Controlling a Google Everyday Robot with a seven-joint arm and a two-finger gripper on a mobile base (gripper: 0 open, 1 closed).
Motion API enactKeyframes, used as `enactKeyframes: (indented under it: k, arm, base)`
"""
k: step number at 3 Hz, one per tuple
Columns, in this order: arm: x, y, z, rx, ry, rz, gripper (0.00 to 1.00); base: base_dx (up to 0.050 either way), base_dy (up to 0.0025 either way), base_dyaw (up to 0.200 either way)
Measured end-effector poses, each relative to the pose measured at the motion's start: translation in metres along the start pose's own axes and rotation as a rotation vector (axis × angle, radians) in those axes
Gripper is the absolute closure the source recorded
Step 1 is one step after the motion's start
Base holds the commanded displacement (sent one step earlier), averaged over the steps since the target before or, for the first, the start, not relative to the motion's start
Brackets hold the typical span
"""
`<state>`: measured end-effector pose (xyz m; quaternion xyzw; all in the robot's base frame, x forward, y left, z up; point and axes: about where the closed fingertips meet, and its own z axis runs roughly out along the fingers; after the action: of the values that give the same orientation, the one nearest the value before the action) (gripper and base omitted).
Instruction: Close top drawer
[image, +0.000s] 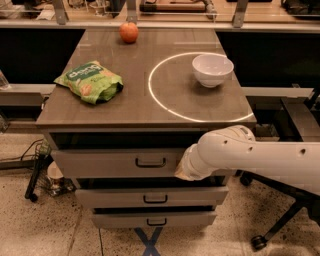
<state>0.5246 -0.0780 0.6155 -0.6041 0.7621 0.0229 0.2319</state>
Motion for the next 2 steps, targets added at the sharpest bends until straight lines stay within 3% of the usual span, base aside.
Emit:
enactKeyframes:
  k: [2]
  arm:
    - [0.06, 0.04, -0.035, -0.045, 0.045, 0.019, 1.0]
  base:
    - [0.0, 0.0, 0.0]
